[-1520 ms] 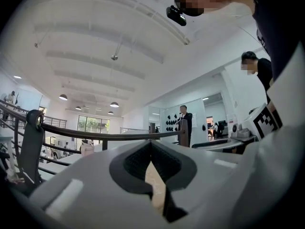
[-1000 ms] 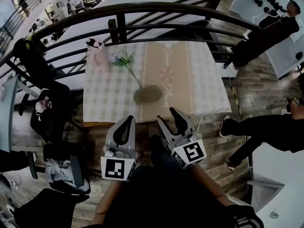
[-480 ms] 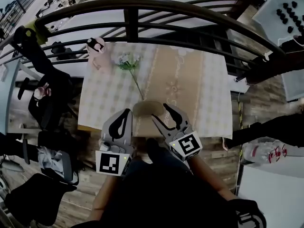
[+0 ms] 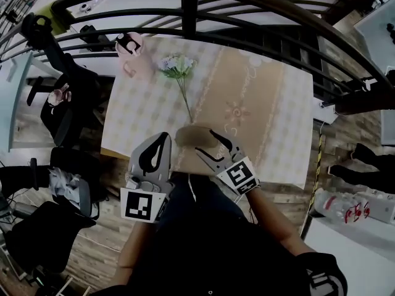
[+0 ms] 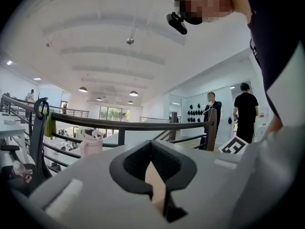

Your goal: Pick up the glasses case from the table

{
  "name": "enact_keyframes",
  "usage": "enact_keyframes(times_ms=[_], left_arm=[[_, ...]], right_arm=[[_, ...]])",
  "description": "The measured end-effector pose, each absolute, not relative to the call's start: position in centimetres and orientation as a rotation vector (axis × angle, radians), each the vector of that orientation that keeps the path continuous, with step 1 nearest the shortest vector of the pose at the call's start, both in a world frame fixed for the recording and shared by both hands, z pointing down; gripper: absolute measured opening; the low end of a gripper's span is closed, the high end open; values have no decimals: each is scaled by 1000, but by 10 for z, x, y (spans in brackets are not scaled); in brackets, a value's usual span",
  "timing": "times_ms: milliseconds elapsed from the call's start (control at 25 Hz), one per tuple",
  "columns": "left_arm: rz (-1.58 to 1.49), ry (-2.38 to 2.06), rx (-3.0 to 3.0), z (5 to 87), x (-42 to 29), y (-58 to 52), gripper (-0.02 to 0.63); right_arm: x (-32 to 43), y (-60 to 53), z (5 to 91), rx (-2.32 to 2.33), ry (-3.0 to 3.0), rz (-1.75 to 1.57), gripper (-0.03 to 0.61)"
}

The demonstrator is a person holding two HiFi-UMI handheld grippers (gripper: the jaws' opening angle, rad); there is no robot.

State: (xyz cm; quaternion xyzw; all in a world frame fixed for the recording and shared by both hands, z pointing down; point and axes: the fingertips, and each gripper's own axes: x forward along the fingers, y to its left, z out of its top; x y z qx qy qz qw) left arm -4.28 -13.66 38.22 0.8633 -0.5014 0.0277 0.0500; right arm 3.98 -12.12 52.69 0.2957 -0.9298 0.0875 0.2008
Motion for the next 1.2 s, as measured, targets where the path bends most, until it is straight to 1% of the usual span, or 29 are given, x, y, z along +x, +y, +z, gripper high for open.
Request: enact_keyframes(times_ms=[160, 360, 560, 680, 1200], left_arm=[[43, -1484, 2682, 382, -39, -144, 11], [109, -1420, 2678, 395, -38, -152, 11], [202, -1363, 2622, 420, -42, -153, 11], [204, -1357, 2617, 425, -44, -157, 11], [236, -1259, 2628, 440, -36, -170, 11]], right_arm=[[38, -123, 544, 803, -2558, 254, 249], [40, -124, 567, 785, -2462, 240, 256], [34, -121, 588, 645, -2306, 27, 261], [29, -119, 600, 555, -2234, -41, 272], [25, -123, 642, 330, -2049, -32, 311]])
